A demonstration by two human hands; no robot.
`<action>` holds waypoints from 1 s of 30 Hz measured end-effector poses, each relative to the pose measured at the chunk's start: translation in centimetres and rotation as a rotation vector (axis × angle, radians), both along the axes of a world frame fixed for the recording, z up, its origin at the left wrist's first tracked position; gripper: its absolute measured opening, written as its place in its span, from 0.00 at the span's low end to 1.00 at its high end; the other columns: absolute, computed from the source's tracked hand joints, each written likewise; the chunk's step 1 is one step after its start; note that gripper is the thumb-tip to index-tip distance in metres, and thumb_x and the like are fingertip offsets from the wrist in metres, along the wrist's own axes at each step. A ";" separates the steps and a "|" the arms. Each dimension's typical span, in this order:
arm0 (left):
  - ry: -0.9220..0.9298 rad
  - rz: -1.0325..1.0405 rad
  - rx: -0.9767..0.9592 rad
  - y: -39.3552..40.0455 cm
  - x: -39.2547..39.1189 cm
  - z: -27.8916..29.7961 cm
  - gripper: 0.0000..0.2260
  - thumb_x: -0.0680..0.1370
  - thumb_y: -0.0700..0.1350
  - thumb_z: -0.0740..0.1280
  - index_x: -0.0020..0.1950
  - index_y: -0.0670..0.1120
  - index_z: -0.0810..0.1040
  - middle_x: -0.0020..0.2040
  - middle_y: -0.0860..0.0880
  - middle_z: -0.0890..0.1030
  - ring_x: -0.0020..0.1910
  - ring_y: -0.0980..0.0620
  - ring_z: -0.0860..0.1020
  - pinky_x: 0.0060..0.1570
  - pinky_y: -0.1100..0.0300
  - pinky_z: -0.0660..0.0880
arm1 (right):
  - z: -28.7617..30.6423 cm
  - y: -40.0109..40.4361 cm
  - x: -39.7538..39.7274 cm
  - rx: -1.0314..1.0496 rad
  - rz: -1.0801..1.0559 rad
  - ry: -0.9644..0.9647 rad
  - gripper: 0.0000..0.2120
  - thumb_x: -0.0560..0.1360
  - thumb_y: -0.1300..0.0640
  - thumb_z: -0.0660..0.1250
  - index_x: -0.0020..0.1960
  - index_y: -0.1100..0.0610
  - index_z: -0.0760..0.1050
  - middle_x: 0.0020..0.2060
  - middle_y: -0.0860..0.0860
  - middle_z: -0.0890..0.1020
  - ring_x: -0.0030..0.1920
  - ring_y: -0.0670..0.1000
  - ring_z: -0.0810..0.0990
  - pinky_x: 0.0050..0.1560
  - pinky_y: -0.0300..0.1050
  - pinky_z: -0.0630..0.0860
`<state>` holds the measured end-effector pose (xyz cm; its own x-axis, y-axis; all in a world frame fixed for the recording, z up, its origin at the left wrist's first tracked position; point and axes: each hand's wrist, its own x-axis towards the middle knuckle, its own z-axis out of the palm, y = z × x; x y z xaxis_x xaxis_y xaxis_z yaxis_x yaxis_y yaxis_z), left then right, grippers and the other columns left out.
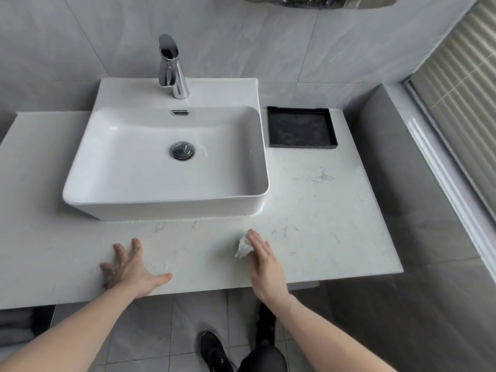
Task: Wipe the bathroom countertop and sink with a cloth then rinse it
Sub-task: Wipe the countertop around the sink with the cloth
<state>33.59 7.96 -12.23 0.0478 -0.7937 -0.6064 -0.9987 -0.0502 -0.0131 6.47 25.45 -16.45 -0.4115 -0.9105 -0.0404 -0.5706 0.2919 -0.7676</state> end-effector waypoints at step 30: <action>-0.152 0.038 0.143 -1.1 -2.6 1.1 0.65 0.63 0.72 0.74 0.80 0.53 0.29 0.80 0.42 0.32 0.77 0.28 0.51 0.78 0.44 0.54 | -2.2 -0.3 -11.0 0.091 0.547 0.358 0.37 0.77 0.65 0.57 0.84 0.51 0.55 0.84 0.47 0.51 0.84 0.50 0.45 0.82 0.54 0.47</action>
<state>30.99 6.86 -11.16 0.1761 -0.6957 -0.6965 -0.9820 -0.0749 -0.1735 -4.58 25.16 -18.62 0.1070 -0.9915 -0.0737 -0.8703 -0.0576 -0.4891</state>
